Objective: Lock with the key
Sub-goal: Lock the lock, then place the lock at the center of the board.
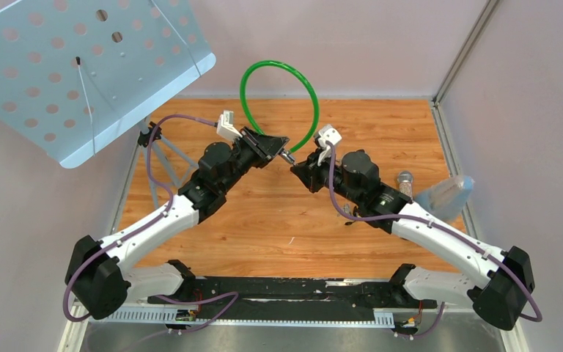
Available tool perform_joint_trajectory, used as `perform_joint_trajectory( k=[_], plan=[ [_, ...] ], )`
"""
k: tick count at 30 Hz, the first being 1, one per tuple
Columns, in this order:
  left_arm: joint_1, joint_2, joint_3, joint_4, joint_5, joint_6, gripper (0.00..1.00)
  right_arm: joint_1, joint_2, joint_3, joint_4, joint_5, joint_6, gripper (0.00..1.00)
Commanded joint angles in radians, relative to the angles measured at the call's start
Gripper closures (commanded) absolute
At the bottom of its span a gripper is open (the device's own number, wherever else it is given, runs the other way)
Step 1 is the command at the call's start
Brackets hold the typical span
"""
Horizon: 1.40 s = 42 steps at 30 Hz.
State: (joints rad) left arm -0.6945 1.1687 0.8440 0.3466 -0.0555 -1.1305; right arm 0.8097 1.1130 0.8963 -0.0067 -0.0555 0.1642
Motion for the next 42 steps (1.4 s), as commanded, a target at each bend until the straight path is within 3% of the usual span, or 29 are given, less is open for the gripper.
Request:
perform_joint_trajectory(
  k=[1, 7, 14, 21, 28, 32, 42],
  plan=[
    [-0.005, -0.027, 0.088, 0.081, -0.046, 0.045, 1.0, -0.009, 0.015, 0.028, -0.029, 0.139, -0.133, 1.0],
    [-0.004, -0.014, 0.106, 0.064, -0.078, 0.079, 1.0, -0.006, -0.07, -0.064, -0.003, -0.069, -0.278, 1.0],
    [-0.003, -0.019, 0.105, 0.052, -0.12, 0.1, 1.0, -0.006, -0.154, -0.108, -0.01, -0.104, -0.319, 1.0],
    [-0.002, -0.037, 0.082, 0.028, -0.125, 0.147, 1.0, -0.017, -0.183, -0.11, -0.053, 0.032, -0.125, 1.0],
    [0.001, 0.002, 0.036, -0.175, -0.075, 0.218, 1.0, -0.049, -0.246, -0.103, -0.064, 0.032, 0.114, 1.0],
    [0.005, 0.049, -0.004, -0.271, 0.007, 0.242, 1.0, -0.059, -0.255, -0.086, -0.062, 0.032, 0.165, 1.0],
    [0.006, 0.227, -0.09, -0.287, 0.157, 0.19, 1.0, -0.083, -0.107, -0.028, -0.061, 0.023, 0.236, 1.0]
  ],
)
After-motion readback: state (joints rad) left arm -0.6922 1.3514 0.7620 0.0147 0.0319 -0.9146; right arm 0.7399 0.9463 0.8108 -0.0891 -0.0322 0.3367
